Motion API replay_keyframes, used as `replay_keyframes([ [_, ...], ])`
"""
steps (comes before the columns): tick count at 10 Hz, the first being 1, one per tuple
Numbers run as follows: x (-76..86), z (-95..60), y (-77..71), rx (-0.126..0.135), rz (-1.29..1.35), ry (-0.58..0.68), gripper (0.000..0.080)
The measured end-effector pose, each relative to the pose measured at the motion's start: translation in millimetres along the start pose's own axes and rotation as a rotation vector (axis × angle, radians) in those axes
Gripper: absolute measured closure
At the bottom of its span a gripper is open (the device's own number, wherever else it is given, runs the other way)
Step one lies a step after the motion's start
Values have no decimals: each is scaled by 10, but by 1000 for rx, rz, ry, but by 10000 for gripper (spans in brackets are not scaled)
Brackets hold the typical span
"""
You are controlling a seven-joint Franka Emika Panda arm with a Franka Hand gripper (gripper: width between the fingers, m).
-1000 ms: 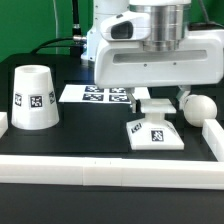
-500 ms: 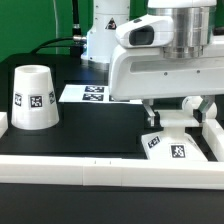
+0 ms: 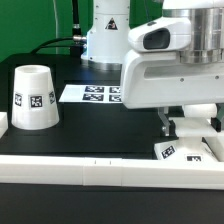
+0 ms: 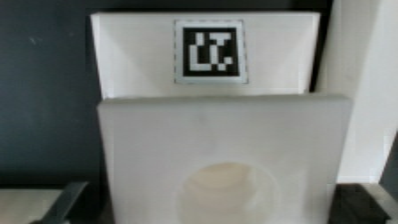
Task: Assemble lamp
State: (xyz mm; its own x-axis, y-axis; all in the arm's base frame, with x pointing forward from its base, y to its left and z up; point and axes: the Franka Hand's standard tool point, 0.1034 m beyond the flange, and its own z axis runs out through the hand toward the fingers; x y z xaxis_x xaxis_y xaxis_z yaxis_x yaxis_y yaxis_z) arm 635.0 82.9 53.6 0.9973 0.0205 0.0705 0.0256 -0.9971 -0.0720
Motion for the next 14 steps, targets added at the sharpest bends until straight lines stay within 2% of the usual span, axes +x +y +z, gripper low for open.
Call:
replay_keyframes([
  [2, 4, 0, -6, 0, 1, -3, 264],
  [3, 3, 1, -5, 0, 1, -3, 176],
  [4, 3, 1, -5, 0, 1, -3, 176],
  [5, 4, 1, -5, 0, 1, -3, 114],
  [7, -9, -5, -2, 0, -1, 4, 102],
  [9, -378, -42, 26, -6, 2, 10, 101],
  [11, -635, -131, -30, -2, 32, -8, 101],
  [12, -774, -153, -129, 7, 68, -21, 101],
  [14, -864, -198, -411, 22, 113, -25, 101],
])
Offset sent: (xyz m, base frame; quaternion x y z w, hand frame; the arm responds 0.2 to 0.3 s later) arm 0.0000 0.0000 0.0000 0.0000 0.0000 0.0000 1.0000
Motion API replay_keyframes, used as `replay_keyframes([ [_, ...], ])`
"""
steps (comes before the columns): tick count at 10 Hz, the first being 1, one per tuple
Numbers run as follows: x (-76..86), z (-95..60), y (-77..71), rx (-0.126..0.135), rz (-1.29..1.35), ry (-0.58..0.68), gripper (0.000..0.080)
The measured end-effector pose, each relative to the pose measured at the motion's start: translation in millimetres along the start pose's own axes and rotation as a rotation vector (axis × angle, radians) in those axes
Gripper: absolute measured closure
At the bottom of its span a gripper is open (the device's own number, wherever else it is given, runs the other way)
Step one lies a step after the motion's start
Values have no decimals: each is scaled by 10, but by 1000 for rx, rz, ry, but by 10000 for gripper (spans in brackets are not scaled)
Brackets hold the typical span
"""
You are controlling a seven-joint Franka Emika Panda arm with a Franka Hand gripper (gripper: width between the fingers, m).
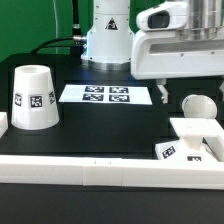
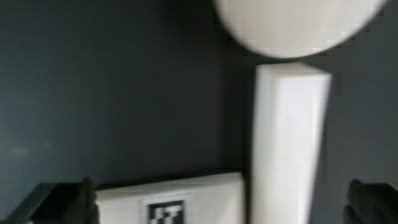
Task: Assemble lamp
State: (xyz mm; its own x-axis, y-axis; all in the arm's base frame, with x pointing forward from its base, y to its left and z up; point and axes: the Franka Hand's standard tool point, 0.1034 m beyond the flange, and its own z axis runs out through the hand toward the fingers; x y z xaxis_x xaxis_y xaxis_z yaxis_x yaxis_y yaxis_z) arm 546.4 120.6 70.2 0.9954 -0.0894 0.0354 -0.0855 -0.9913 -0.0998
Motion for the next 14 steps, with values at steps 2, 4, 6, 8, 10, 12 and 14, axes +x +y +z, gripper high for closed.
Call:
replay_keyframes([
  [2, -29, 19, -47, 0, -13, -2, 101],
  [4, -32, 23, -48, 0, -13, -3, 101],
  [6, -154, 76, -67, 3, -1, 4, 101],
  [8, -284, 80, -142, 2, -23, -11, 101],
  [10, -250, 79, -112, -1, -21, -34, 101],
  [12, -341, 83, -77, -18, -25, -151, 101],
  [14, -342, 112, -109, -30, -24, -269, 101],
])
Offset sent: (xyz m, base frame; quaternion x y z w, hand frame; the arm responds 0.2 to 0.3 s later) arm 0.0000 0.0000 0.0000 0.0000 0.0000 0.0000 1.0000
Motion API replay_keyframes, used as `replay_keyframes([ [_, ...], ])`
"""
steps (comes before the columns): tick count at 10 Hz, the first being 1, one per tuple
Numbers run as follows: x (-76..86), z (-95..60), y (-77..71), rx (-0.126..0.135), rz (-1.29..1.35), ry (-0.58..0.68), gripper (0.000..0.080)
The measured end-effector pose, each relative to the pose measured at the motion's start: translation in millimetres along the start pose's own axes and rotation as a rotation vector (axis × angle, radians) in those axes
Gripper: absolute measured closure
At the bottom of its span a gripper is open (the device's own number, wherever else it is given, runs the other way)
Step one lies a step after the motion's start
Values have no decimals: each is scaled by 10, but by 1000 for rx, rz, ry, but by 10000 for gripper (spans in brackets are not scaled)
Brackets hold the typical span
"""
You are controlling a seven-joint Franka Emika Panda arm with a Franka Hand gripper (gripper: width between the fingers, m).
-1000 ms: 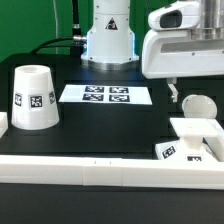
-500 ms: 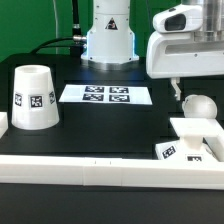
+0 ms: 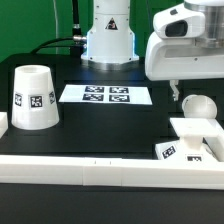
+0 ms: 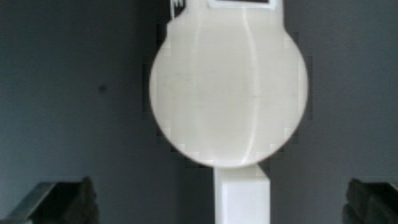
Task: Assemble lamp
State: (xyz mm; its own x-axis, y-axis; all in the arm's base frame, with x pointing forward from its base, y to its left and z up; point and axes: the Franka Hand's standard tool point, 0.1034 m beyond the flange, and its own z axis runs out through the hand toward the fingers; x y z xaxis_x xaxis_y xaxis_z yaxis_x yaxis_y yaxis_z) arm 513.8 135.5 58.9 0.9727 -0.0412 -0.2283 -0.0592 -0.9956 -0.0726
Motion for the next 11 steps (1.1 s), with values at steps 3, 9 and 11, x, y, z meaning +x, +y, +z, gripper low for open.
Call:
replay_keyframes([
  [3, -48, 21, -39, -18, -3, -182, 101],
  [9, -134, 175, -58, -44, -8, -485, 101],
  [11, -172, 284, -31, -50, -9, -571, 101],
])
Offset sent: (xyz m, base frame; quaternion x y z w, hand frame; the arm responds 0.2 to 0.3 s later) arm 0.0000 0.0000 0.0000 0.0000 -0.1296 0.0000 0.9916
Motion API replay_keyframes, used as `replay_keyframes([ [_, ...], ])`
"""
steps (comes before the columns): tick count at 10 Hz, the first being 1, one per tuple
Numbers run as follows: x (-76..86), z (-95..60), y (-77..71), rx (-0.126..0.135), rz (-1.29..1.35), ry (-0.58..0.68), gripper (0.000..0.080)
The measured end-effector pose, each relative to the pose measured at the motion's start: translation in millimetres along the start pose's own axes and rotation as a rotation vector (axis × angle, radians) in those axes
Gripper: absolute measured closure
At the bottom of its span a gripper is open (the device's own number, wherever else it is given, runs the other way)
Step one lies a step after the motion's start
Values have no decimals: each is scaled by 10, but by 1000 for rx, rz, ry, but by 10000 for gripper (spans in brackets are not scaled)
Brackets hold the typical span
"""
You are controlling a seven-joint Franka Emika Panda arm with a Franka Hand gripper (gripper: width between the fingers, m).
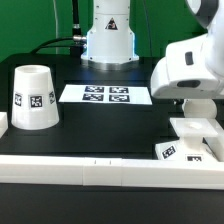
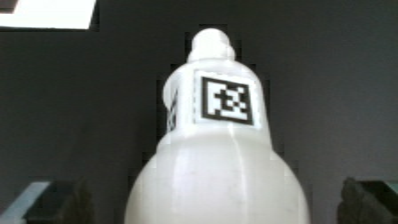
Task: Assemble lamp
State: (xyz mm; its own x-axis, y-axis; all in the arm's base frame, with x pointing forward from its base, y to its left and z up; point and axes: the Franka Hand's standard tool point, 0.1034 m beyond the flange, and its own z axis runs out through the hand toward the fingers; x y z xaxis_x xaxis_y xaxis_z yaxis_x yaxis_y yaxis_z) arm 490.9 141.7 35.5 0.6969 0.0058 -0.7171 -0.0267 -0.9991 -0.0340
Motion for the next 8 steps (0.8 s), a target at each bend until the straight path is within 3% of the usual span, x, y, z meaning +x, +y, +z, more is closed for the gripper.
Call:
replay_keyframes([
  [8, 140, 290, -30, -5, 3, 6, 101],
])
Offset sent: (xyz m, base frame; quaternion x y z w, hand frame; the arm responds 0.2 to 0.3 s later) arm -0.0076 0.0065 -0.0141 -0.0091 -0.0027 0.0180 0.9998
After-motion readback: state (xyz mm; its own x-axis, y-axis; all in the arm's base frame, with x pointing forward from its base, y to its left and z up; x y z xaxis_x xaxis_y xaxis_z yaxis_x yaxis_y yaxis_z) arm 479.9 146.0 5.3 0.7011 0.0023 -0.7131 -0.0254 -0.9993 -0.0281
